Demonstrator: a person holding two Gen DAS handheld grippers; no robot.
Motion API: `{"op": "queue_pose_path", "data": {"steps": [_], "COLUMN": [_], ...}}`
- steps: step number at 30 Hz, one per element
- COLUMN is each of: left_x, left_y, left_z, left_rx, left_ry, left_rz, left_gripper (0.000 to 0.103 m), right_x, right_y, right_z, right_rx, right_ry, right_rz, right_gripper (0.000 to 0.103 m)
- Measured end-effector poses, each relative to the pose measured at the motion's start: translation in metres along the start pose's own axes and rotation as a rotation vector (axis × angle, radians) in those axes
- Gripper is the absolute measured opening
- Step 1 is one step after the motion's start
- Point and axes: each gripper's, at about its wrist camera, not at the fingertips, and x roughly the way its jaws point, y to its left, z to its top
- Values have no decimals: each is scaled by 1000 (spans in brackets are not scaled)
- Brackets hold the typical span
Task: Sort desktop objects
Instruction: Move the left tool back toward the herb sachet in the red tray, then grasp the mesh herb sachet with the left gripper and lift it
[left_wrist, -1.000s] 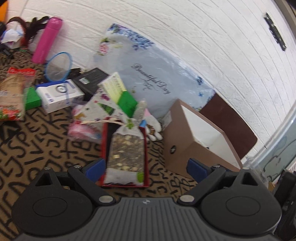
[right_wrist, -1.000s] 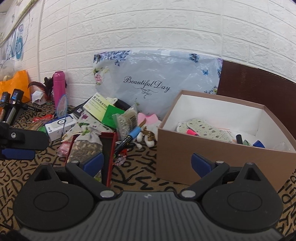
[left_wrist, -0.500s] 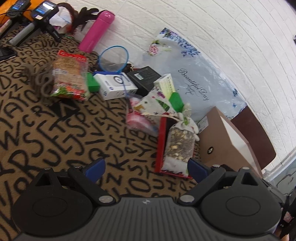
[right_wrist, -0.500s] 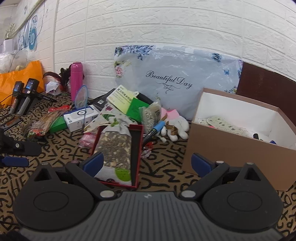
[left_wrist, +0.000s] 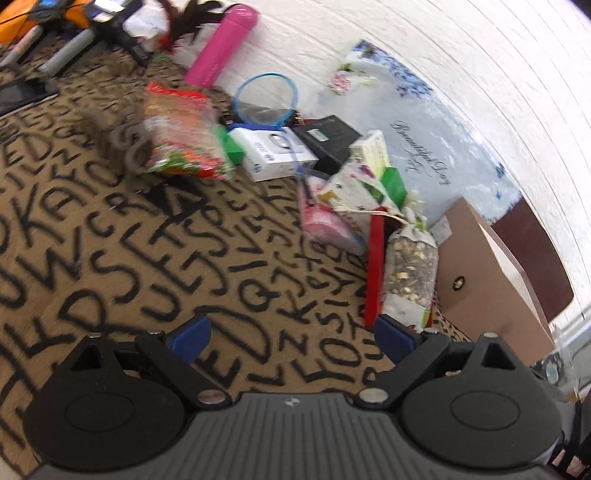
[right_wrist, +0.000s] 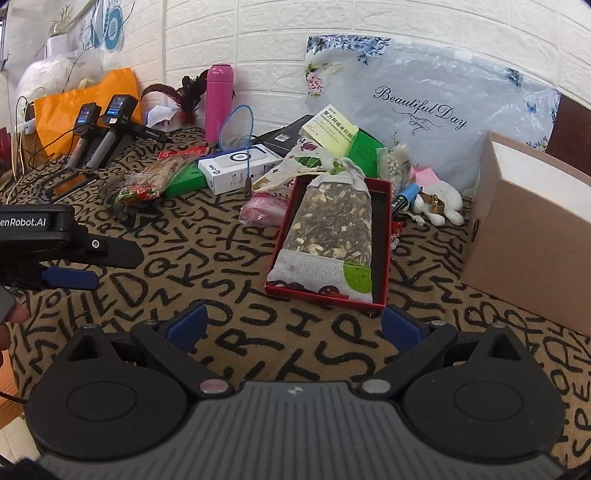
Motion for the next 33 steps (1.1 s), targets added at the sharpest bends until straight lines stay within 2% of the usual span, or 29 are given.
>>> {"op": "queue_pose_path", "data": {"steps": [4, 9, 13, 18, 20, 22, 23, 25, 27, 30, 33], "left_x": [12, 24, 36, 53, 58, 67, 71, 80, 89, 104, 108], "left_y": [-19, -39, -58, -80, -89, -97, -101, -108, -115, -126, -127], "left_z": [6, 13, 24, 36, 38, 40, 41, 41, 42, 47, 51], "left_rx": [77, 109, 161, 203, 227, 247, 253, 262, 273, 320, 305], "left_ry": [2, 15, 14, 33, 35, 48, 55, 74, 86, 84, 69], "left_rz": [-39, -105, -143, -186, -200, -209, -211, -214, -211, -169, -140], "left_gripper": [98, 94, 86, 69, 60, 56, 49, 36, 34, 34, 44], "right_x": [0, 5, 14, 22, 26, 28, 29, 32, 36, 46, 53], "right_y": [-11, -20, -21, -19, -21, -25, -27, -30, -33, -36, -38], "right_z": [5, 10, 13, 17, 20, 22, 23, 24, 25, 25, 25], "right_rx": [44, 75, 78, 52, 54, 70, 78, 89, 96, 111, 120], "right_ry": [-8, -16, -20, -49, -55, -65, -66, -66, -65, -64, -64], "right_rz": [-11, -34, -39, -33, -42, -40, -38, -39, -38, -26, -21], "right_gripper": [97, 88, 83, 76, 68, 64, 59, 57, 56, 55, 55]}}
